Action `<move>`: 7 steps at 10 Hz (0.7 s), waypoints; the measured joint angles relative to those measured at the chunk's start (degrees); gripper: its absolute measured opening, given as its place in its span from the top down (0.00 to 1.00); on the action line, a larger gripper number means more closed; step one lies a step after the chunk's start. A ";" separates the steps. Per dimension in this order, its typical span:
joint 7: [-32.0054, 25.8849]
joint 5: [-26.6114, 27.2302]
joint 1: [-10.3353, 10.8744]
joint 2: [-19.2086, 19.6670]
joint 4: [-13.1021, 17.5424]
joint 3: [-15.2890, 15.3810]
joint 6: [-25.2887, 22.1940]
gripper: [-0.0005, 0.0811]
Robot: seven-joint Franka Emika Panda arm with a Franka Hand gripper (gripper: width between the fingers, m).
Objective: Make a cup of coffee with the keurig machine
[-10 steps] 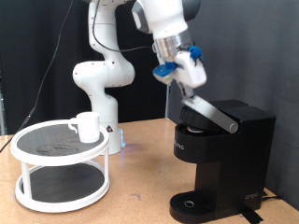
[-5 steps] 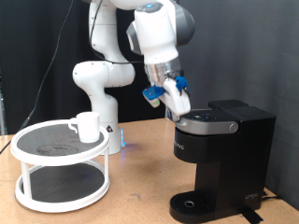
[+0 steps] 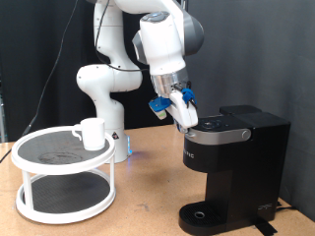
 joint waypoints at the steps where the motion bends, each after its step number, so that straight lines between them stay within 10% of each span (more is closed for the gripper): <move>1: -1.03 0.47 -0.03 -0.08 -0.16 -0.07 0.16 0.99; 7: -17.64 9.83 -0.37 -2.06 -2.36 -4.47 -3.59 0.99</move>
